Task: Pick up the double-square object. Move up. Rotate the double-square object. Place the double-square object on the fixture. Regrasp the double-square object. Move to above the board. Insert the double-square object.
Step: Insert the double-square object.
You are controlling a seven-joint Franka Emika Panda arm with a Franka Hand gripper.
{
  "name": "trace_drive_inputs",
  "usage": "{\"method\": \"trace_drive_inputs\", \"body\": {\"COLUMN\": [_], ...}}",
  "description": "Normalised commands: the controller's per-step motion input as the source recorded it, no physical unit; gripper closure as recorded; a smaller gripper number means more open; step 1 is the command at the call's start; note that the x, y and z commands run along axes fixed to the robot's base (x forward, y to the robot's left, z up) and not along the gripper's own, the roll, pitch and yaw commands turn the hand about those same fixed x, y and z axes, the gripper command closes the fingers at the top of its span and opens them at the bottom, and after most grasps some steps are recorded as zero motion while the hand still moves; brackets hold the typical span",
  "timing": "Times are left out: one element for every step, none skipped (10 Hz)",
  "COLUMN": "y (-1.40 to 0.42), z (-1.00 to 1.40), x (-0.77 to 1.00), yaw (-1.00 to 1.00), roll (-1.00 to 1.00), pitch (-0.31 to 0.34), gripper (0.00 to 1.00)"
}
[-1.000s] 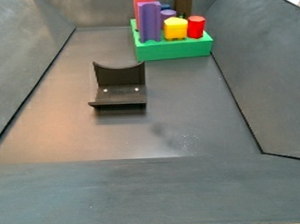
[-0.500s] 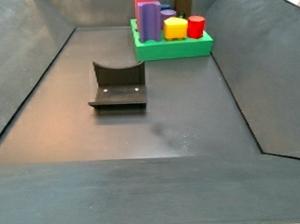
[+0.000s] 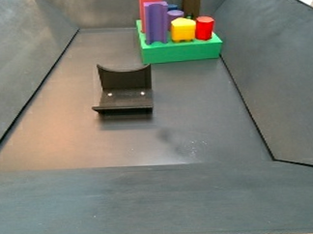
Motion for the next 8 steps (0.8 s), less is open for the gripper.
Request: {"method": "trace_drive_inputs", "body": {"y": [-0.01, -0.01, 0.00, 0.00, 0.00, 0.00, 0.00, 0.00], "z": [-0.32, -0.31, -0.31, -0.27, -0.32, -0.36, -0.41, -0.49], "x": [0.39, 0.35, 0.21, 0.06, 0.00, 0.00, 0.00, -0.02], "yaw": [0.00, 0.00, -0.03, -0.08, -0.06, -0.08, -0.09, -0.05], "roll": [0.00, 0.00, -0.01, -0.02, 0.00, 0.00, 0.00, 0.00], "pitch": [0.157, 0.149, 0.107, 0.067, 0.064, 0.059, 0.064, 0.040], "gripper": [1.00, 1.00, 1.00, 1.00, 1.00, 1.00, 1.00, 1.00]}}
